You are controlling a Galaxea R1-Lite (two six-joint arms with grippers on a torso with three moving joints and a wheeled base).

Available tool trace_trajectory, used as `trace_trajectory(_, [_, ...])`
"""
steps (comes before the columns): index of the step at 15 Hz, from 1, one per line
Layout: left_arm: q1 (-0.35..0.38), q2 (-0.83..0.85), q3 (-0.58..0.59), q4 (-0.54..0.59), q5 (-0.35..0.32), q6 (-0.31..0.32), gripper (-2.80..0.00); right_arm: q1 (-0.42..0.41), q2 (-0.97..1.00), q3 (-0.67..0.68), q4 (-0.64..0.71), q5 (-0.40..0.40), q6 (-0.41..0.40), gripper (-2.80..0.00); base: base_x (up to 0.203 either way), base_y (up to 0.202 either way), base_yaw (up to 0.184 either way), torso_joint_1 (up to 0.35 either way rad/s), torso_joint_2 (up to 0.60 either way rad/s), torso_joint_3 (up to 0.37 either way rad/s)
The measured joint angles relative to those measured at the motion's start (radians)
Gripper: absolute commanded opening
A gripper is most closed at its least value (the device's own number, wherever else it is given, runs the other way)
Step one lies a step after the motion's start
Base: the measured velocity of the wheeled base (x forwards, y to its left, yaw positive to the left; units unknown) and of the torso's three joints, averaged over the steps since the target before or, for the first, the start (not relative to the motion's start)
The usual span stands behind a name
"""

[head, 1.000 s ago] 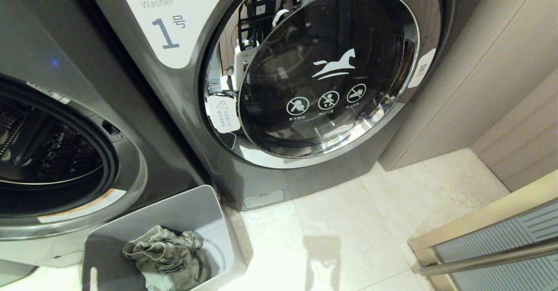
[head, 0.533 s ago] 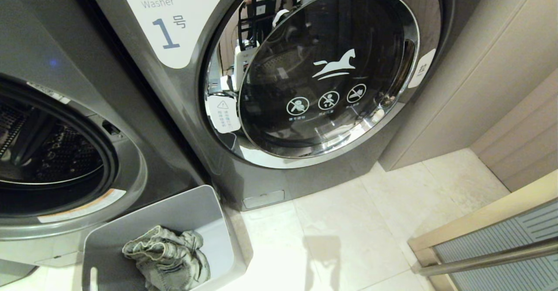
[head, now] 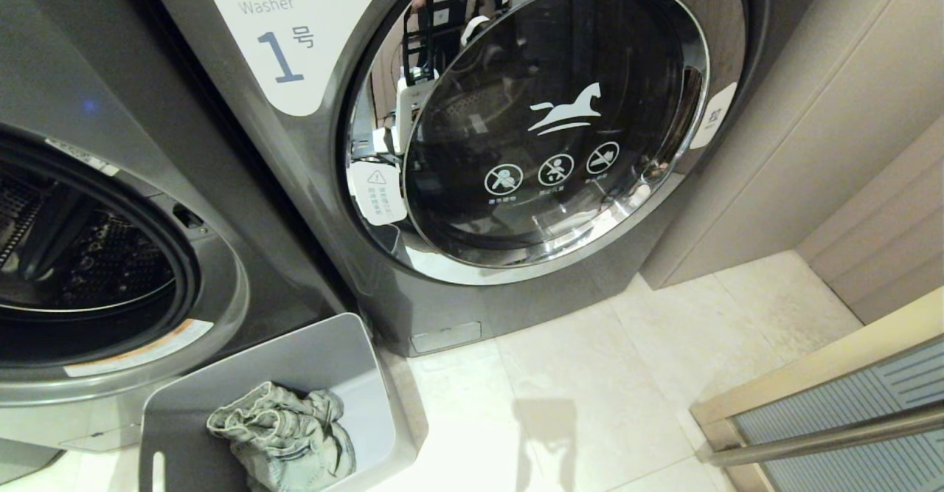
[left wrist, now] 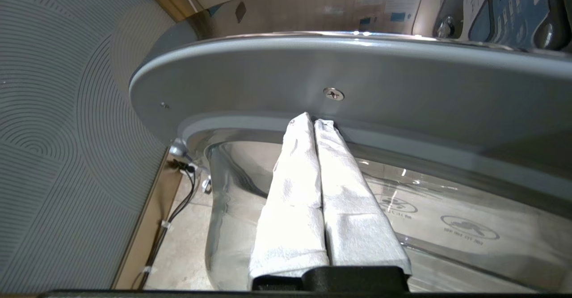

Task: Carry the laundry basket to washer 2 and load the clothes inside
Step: Open the lid of the washing machine

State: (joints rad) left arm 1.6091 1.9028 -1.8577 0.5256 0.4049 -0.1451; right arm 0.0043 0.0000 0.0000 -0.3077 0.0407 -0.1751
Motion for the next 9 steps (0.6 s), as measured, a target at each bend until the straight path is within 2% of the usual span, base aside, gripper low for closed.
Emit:
trace_trajectory(2, [0.000, 0.064, -0.054, -0.017, -0.001, 0.002, -2.80, 0.000, 0.000, 0.000, 0.000, 0.000, 0.000, -2.80, 0.000, 0.000, 0.000, 0.000, 0.00, 0.000])
trace_trajectory(5, [0.001, 0.130, -0.076, -0.055, -0.002, 0.000, -2.80, 0.000, 0.000, 0.000, 0.000, 0.000, 0.000, -2.80, 0.000, 0.000, 0.000, 0.000, 0.00, 0.000])
trace_trajectory(9, [0.008, 0.122, -0.080, -0.052, -0.022, -0.005, -2.80, 0.000, 0.000, 0.000, 0.000, 0.000, 0.000, -2.80, 0.000, 0.000, 0.000, 0.000, 0.00, 0.000])
